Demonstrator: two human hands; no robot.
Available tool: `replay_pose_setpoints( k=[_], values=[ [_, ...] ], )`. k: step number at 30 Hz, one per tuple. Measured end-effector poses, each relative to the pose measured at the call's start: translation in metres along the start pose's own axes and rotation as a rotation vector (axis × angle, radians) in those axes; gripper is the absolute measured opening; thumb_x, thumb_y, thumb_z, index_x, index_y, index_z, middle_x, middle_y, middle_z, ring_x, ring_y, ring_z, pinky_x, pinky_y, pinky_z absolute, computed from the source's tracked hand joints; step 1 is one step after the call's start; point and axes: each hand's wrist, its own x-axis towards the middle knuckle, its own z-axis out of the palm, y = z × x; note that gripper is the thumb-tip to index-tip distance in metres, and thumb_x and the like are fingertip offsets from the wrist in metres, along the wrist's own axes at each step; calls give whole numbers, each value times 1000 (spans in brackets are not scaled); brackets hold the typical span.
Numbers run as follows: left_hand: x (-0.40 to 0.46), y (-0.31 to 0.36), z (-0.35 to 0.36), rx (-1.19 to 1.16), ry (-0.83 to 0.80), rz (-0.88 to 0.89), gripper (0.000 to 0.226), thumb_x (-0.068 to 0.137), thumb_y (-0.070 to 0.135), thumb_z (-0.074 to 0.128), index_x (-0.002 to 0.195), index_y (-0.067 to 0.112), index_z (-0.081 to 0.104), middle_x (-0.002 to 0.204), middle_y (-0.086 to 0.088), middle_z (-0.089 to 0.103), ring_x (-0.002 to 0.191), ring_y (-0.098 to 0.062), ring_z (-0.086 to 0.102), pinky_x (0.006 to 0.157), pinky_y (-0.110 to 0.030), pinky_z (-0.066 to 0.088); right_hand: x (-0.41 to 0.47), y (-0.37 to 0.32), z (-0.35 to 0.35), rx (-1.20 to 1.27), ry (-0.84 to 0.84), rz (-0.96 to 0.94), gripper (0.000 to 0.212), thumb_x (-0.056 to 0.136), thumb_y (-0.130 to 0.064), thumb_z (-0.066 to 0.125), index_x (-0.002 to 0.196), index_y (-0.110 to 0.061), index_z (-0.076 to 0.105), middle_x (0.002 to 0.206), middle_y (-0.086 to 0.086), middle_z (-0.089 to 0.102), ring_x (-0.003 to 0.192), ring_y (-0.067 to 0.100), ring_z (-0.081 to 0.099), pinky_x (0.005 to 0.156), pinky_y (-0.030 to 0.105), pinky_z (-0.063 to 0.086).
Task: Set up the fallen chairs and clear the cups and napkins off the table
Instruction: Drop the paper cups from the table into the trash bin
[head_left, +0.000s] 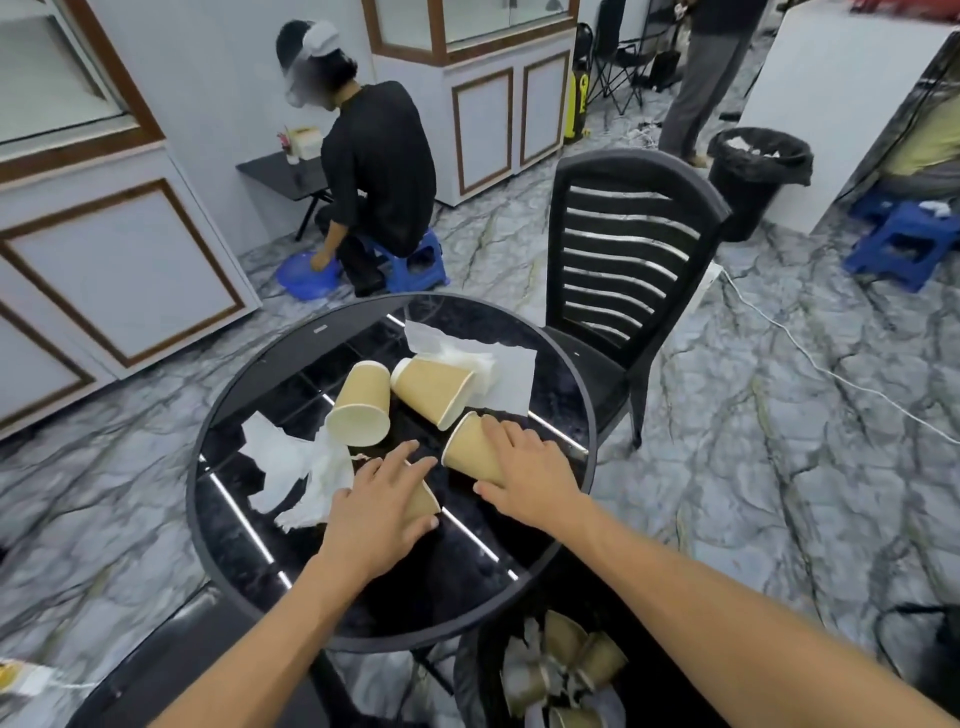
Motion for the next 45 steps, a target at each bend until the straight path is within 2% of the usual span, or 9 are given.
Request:
replay_pose_setpoints(
  k=[5, 10, 22, 27, 31, 35, 41, 45],
  values=[
    [0, 1, 1, 47, -6, -12, 89, 78, 52, 74, 149, 45, 22, 166, 6, 1, 143, -23, 32, 94, -42, 51, -7, -4, 7, 29, 28, 25, 89, 87, -52, 59, 152, -16, 12, 137, 8, 42, 114, 32, 49, 85, 43, 49],
    [-6, 16, -1, 11, -8, -42, 86, 79, 45, 75, 148, 41, 24, 166, -3, 3, 142, -26, 36, 94, -41, 51, -28, 6, 6, 72, 56, 43, 88, 87, -53, 57, 152, -16, 12, 136, 8, 43, 112, 32, 49, 85, 43, 50],
    [-19, 96, 3, -47, -7, 77, 84, 80, 47, 72, 146, 41, 22, 166, -2, 3, 142, -27, 34, 96, -46, 50, -118, 68, -17, 115, 97, 186, 82, 85, -51, 59, 149, -20, 19, 135, 3, 45, 112, 27, 51, 82, 40, 52],
    [-25, 129, 10, -107, -3, 116, 91, 79, 48, 73, 150, 34, 18, 165, -5, 7, 140, -27, 38, 93, -42, 51, -154, 89, -20, 121, 100, 245, 80, 85, -51, 59, 148, -20, 21, 136, 3, 45, 114, 28, 51, 83, 43, 52],
    [-34, 157, 17, -175, -7, 138, 98, 78, 49, 74, 153, 29, 15, 166, -4, 7, 143, -25, 35, 97, -41, 52, -184, 101, -21, 97, 96, 292, 80, 85, -51, 59, 149, -19, 22, 136, 3, 46, 115, 27, 51, 86, 40, 50],
    [-40, 183, 27, -215, -22, 186, 104, 77, 49, 75, 155, 23, 11, 167, -1, 7, 147, -22, 29, 102, -38, 48, -212, 112, -14, 90, 70, 334, 82, 84, -53, 58, 149, -19, 21, 134, 3, 47, 115, 27, 51, 91, 38, 50],
    [-48, 205, 50, -215, -61, 219, 104, 77, 50, 74, 155, 23, 11, 166, 0, 7, 147, -21, 29, 105, -37, 45, -235, 124, 6, 72, 34, 370, 82, 81, -54, 57, 147, -20, 22, 130, 5, 49, 111, 29, 54, 85, 41, 52],
    [-50, 207, 78, -205, -100, 204, 105, 77, 52, 74, 155, 22, 10, 166, 0, 6, 149, -19, 25, 106, -36, 45, -241, 126, 27, 89, 9, 377, 83, 84, -54, 56, 149, -19, 19, 136, 4, 46, 115, 29, 53, 90, 41, 48]
  ],
)
